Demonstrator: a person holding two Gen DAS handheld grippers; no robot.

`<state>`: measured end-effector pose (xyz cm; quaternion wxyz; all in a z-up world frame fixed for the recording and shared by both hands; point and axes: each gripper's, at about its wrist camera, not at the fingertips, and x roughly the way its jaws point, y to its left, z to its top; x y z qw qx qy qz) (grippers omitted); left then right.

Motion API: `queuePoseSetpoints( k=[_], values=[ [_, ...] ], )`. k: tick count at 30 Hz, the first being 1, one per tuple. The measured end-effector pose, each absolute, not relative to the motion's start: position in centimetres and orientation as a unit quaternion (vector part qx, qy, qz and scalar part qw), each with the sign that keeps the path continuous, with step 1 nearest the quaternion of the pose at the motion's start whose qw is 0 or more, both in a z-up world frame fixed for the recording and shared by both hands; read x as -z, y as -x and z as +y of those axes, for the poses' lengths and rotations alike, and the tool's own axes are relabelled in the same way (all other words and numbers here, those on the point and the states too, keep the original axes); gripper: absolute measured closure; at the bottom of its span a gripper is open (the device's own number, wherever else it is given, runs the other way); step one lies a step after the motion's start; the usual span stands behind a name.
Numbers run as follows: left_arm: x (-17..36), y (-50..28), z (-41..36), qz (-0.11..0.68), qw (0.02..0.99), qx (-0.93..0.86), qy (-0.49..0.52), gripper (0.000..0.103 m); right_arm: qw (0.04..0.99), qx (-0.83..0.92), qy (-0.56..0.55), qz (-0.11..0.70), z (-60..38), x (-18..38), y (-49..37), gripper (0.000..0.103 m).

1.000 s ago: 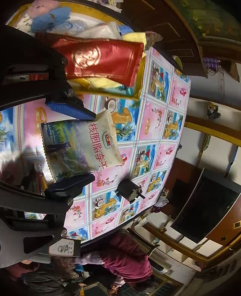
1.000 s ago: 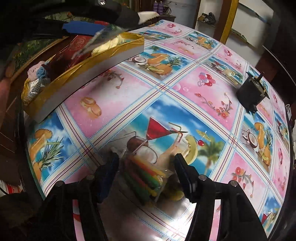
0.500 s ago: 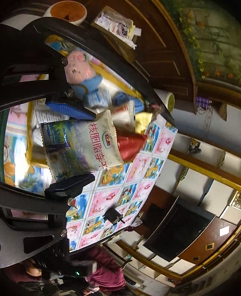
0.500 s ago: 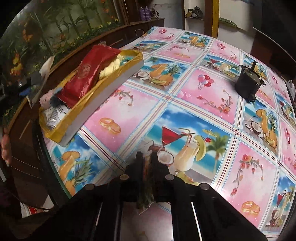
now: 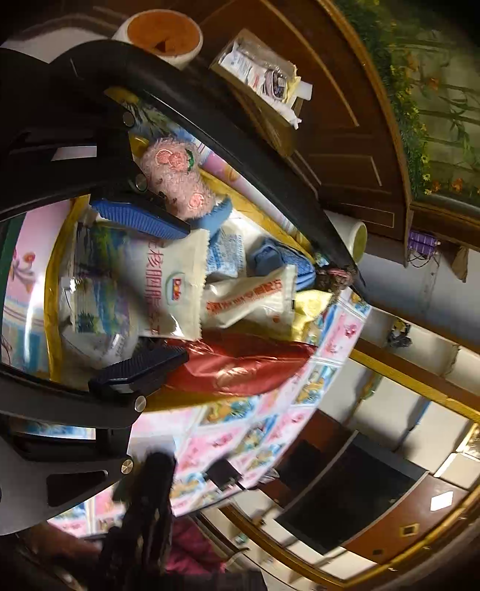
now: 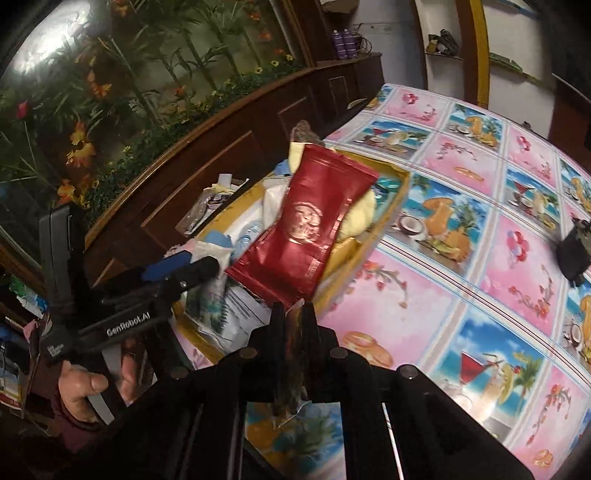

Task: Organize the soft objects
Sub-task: 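Release the Dole packet into the box with the left gripper while the right carries the stick bag there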

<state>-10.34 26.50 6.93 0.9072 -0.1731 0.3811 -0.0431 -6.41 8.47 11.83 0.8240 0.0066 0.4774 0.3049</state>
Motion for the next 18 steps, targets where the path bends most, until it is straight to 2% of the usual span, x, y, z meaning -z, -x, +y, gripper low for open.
queuePoseSetpoints(
  k=[8, 18],
  values=[
    [-8.6, 11.9, 29.4, 0.317, 0.923, 0.03, 0.215, 0.041, 0.794, -0.321, -0.006, 0.516, 14.5, -8.4, 3.6, 0.097],
    [-7.8, 12.0, 29.3, 0.328, 0.922, 0.03, 0.204, 0.041, 0.801, -0.288, 0.015, 0.524, 17.5, -6.8, 0.7, 0.096]
  ],
)
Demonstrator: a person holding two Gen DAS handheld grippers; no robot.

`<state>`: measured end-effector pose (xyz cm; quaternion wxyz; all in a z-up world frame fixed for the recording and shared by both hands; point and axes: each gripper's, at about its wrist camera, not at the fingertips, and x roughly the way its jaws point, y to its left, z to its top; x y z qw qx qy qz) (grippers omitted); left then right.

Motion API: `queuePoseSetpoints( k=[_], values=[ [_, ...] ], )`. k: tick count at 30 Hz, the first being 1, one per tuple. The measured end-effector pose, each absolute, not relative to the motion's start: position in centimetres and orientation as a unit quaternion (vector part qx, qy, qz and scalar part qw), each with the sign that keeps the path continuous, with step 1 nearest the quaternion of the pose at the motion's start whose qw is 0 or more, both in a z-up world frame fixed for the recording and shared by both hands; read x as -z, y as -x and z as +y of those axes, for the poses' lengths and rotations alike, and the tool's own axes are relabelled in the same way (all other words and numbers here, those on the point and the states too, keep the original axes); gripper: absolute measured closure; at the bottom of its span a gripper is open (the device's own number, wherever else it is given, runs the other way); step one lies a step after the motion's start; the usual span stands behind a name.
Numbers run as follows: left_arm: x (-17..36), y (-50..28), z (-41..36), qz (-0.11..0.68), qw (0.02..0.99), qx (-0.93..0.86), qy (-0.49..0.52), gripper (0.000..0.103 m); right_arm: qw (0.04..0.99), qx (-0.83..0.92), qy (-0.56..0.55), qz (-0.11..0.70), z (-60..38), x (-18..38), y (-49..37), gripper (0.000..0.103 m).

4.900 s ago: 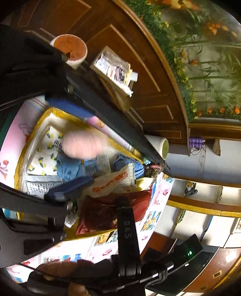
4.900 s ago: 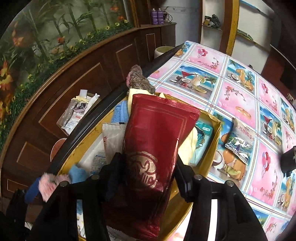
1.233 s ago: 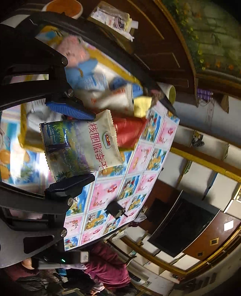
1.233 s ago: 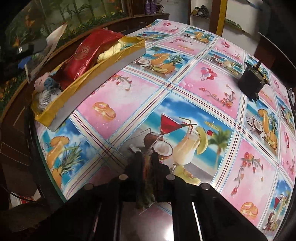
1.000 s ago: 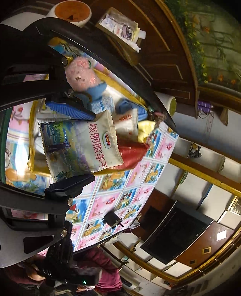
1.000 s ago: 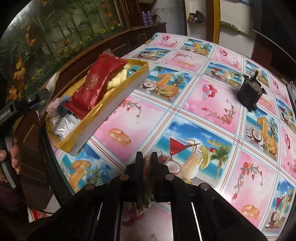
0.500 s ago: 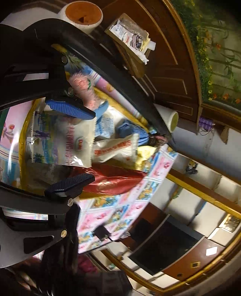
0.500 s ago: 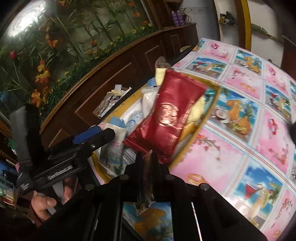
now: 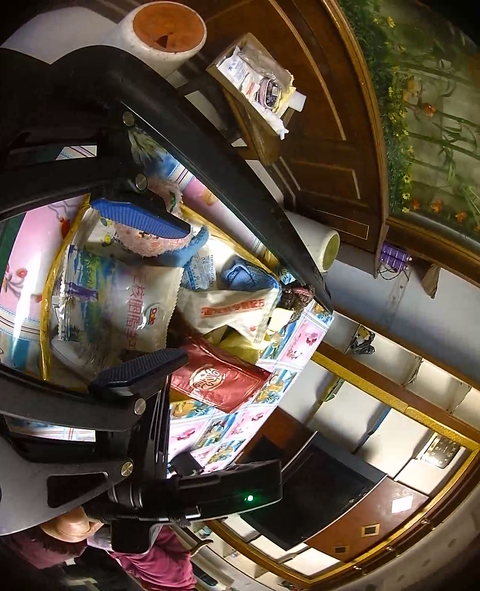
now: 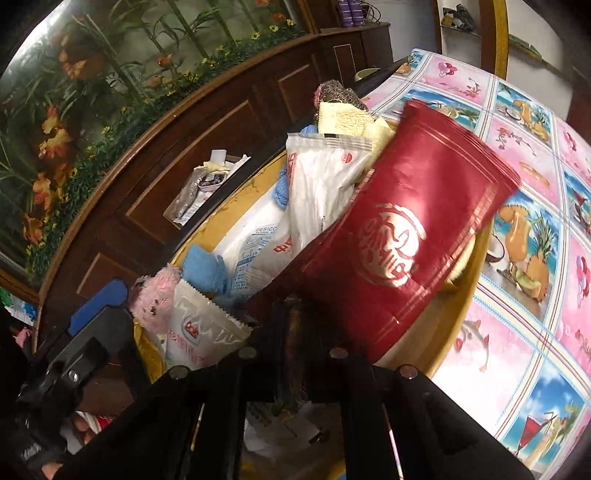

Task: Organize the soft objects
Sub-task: 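Release the Dole packet into the box with the left gripper while the right carries the stick bag there, then open the right gripper over the box, dropping the clear stick bag inside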

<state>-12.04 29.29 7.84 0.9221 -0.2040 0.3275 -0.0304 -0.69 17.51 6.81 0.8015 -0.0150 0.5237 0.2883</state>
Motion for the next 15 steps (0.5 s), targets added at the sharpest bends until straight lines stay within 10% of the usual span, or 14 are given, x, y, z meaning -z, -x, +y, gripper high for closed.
queuePoseSetpoints(
  k=[15],
  values=[
    [-7.9, 12.2, 28.1, 0.324, 0.93, 0.016, 0.175, 0.041, 0.828, -0.29, -0.031, 0.479, 13.6, -9.5, 1.4, 0.072]
  ],
)
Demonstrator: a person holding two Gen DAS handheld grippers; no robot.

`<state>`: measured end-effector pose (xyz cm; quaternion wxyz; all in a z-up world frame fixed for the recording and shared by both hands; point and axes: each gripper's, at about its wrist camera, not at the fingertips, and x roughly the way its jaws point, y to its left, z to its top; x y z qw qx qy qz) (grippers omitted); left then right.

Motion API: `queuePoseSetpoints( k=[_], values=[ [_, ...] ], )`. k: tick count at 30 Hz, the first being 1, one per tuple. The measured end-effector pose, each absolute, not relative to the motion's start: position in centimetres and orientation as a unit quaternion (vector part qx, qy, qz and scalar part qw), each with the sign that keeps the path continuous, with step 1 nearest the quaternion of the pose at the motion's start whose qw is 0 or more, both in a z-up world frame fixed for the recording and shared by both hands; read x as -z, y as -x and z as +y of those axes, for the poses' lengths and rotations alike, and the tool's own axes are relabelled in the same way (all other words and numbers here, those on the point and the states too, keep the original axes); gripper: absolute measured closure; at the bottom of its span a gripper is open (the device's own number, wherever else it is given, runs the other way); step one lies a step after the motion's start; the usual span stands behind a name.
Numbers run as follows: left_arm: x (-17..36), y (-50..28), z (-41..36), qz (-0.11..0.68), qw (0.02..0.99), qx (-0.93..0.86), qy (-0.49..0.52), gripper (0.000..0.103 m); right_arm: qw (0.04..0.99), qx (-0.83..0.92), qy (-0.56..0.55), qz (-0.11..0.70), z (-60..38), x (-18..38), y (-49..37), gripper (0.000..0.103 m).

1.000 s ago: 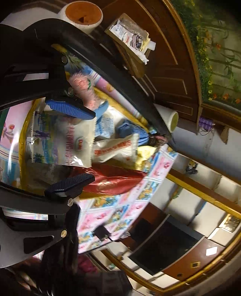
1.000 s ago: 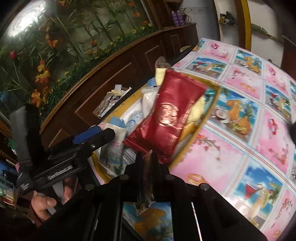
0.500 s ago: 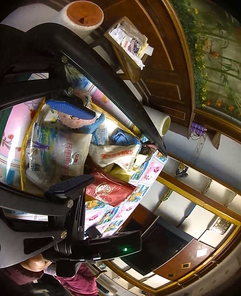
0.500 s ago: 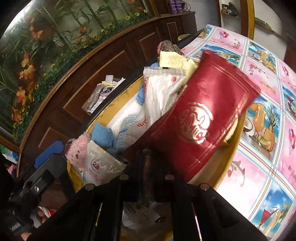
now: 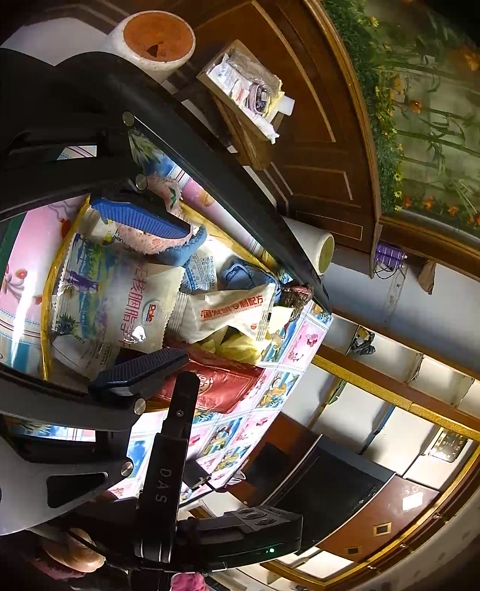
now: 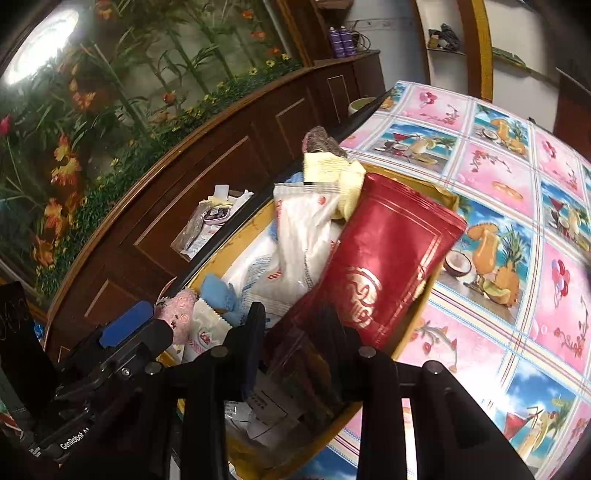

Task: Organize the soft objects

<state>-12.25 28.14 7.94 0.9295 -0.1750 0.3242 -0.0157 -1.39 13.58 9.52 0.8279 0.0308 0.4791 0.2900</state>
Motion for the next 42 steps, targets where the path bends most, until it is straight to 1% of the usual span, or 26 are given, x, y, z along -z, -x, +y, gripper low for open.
queuePoseSetpoints(
  k=[5, 10, 11, 12, 13, 14, 17, 23, 29, 36, 40, 42],
  values=[
    [-8.7, 12.8, 27.0, 0.309, 0.941, -0.034, 0.131, 0.041, 0.829, -0.283, -0.041, 0.481, 12.7, -9.2, 1.5, 0.072],
    [-10.6, 14.5, 24.9, 0.241, 0.956, -0.163, 0.036, 0.039, 0.838, -0.279, -0.032, 0.468, 11.9, -9.5, 2.7, 0.072],
    [-11.0, 15.0, 24.5, 0.223, 0.958, -0.18, 0.026, 0.03, 0.84, -0.279, -0.029, 0.465, 11.8, -9.6, 2.9, 0.072],
    [-11.4, 15.5, 24.1, 0.205, 0.961, -0.185, 0.02, 0.015, 0.841, -0.278, -0.027, 0.463, 11.6, -9.7, 3.2, 0.072],
    [-11.8, 16.0, 23.8, 0.185, 0.966, -0.181, 0.016, 0.009, 0.843, -0.277, -0.025, 0.461, 11.4, -9.7, 3.5, 0.072],
    [-12.1, 16.3, 23.5, 0.169, 0.97, -0.173, 0.014, 0.0, 0.844, -0.276, -0.025, 0.46, 11.1, -9.6, 3.8, 0.072],
    [-12.2, 16.2, 23.2, 0.164, 0.969, -0.184, 0.013, 0.0, 0.846, -0.274, -0.022, 0.456, 10.3, -9.3, 4.4, 0.072],
    [-11.5, 15.4, 22.9, 0.228, 0.962, -0.142, 0.047, 0.0, 0.855, -0.26, -0.019, 0.447, 8.5, -8.9, 5.8, 0.072],
    [-11.2, 15.3, 20.2, 0.252, 0.957, -0.139, 0.04, 0.0, 0.862, -0.251, 0.011, 0.44, 7.7, -8.5, 7.2, 0.072],
    [-10.6, 14.7, 18.4, 0.271, 0.953, -0.135, 0.025, 0.0, 0.871, -0.251, 0.064, 0.417, 7.9, -8.4, 9.3, 0.059],
    [-10.2, 14.4, 18.3, 0.284, 0.949, -0.131, 0.03, 0.0, 0.873, -0.253, 0.079, 0.41, 8.0, -8.4, 9.9, 0.053],
    [-10.1, 14.3, 18.2, 0.288, 0.948, -0.132, 0.027, 0.0, 0.873, -0.253, 0.079, 0.41, 8.0, -8.4, 9.9, 0.052]
  ],
)
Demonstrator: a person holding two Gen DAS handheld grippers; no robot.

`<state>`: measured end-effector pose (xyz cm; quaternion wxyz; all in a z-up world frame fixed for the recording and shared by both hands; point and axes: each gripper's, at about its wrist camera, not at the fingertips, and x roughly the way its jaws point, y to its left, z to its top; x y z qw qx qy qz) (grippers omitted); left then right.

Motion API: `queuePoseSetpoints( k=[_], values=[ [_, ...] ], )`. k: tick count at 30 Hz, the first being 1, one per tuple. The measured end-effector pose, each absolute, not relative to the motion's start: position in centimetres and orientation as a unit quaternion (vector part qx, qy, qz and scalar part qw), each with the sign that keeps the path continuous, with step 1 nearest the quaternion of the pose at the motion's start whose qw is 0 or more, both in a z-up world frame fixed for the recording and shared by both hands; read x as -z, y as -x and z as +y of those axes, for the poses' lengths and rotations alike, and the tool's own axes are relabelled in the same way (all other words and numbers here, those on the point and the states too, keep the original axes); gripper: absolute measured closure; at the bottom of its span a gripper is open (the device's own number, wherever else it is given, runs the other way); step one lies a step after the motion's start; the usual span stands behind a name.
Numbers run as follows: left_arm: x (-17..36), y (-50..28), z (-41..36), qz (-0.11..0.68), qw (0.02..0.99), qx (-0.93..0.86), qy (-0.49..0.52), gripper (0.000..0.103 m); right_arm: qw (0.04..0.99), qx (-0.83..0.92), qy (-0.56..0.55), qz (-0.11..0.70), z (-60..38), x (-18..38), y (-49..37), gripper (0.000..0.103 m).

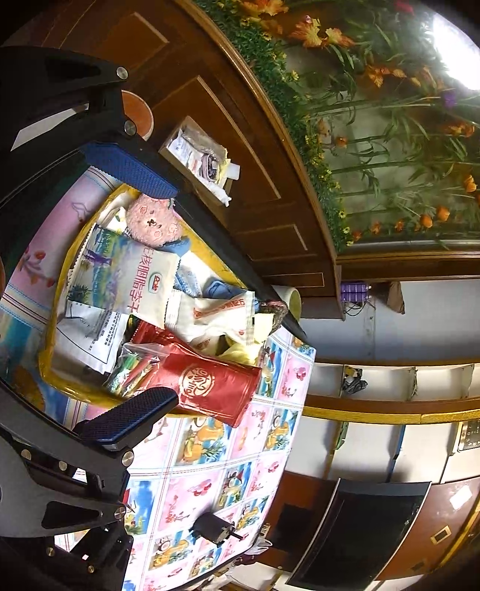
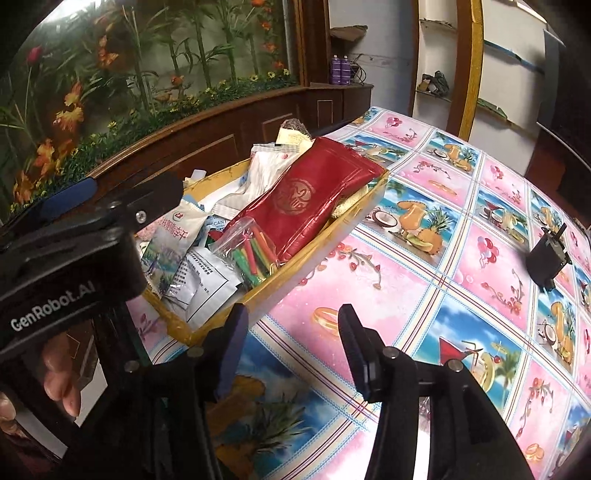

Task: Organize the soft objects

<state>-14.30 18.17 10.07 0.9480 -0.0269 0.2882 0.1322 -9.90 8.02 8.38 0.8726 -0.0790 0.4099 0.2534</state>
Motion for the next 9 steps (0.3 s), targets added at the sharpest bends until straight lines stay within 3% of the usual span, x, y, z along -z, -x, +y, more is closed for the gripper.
queuePoseSetpoints(
  k=[9],
  values=[
    [-9.7, 14.4, 16.8, 0.275, 0.952, -0.136, -0.015, 0.0, 0.868, -0.247, 0.069, 0.425, 7.8, -7.8, 9.3, 0.052]
  ],
)
